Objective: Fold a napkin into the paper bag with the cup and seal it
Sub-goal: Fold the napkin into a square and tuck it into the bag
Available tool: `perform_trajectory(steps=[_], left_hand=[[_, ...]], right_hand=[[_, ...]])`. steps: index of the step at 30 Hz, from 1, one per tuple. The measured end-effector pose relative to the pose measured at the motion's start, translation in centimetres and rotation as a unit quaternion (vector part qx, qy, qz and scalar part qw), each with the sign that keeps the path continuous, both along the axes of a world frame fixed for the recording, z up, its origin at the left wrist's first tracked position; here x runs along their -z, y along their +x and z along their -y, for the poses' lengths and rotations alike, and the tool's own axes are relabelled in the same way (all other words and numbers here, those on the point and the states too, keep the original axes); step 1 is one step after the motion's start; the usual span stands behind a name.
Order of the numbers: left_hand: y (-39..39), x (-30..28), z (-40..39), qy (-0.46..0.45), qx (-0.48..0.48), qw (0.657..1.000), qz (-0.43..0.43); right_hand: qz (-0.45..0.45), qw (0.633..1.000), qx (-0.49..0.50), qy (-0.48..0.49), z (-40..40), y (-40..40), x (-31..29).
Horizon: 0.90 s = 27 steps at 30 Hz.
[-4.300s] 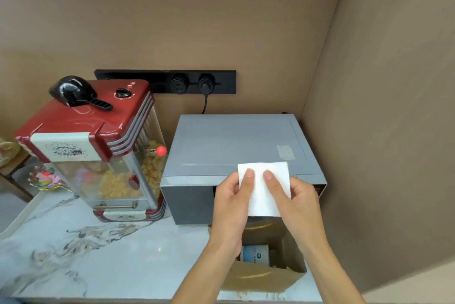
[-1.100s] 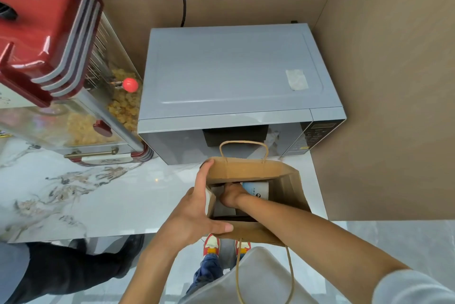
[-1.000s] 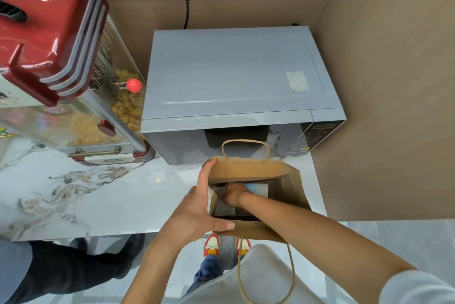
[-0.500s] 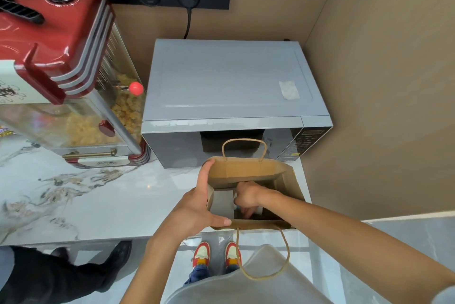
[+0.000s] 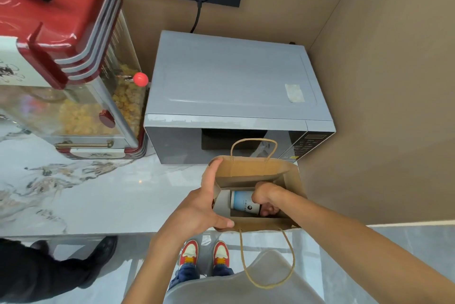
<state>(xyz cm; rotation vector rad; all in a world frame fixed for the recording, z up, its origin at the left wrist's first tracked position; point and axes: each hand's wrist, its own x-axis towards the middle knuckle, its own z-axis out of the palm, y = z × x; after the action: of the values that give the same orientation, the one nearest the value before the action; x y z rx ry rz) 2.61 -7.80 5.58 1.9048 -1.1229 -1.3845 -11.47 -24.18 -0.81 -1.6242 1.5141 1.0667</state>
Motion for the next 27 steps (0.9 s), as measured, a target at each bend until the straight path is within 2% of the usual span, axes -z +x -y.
perform_trajectory(steps=[3, 15, 21, 24, 27], left_hand=[[0.0, 0.1, 0.1, -0.002, -0.003, 1.000, -0.005], [0.4, 0.0, 0.0, -0.004, 0.000, 1.000, 0.002], [0.3, -0.2, 0.2, -0.008, 0.013, 1.000, 0.003], [0.3, -0.1, 0.3, -0.012, 0.021, 1.000, 0.006], [0.2, 0.0, 0.5, -0.010, 0.025, 1.000, 0.008]], right_hand=[[0.015, 0.999, 0.036, -0.021, -0.3, 0.2, 0.1], [0.063, 0.998, 0.003, -0.011, -1.0, -0.4, -0.4], [0.115, 0.983, -0.130, -0.056, -1.2, -0.9, -0.9], [0.140, 0.964, -0.209, -0.088, -1.5, -1.2, -1.9], [0.126, 0.935, -0.314, -0.103, -1.9, -1.4, -2.7]])
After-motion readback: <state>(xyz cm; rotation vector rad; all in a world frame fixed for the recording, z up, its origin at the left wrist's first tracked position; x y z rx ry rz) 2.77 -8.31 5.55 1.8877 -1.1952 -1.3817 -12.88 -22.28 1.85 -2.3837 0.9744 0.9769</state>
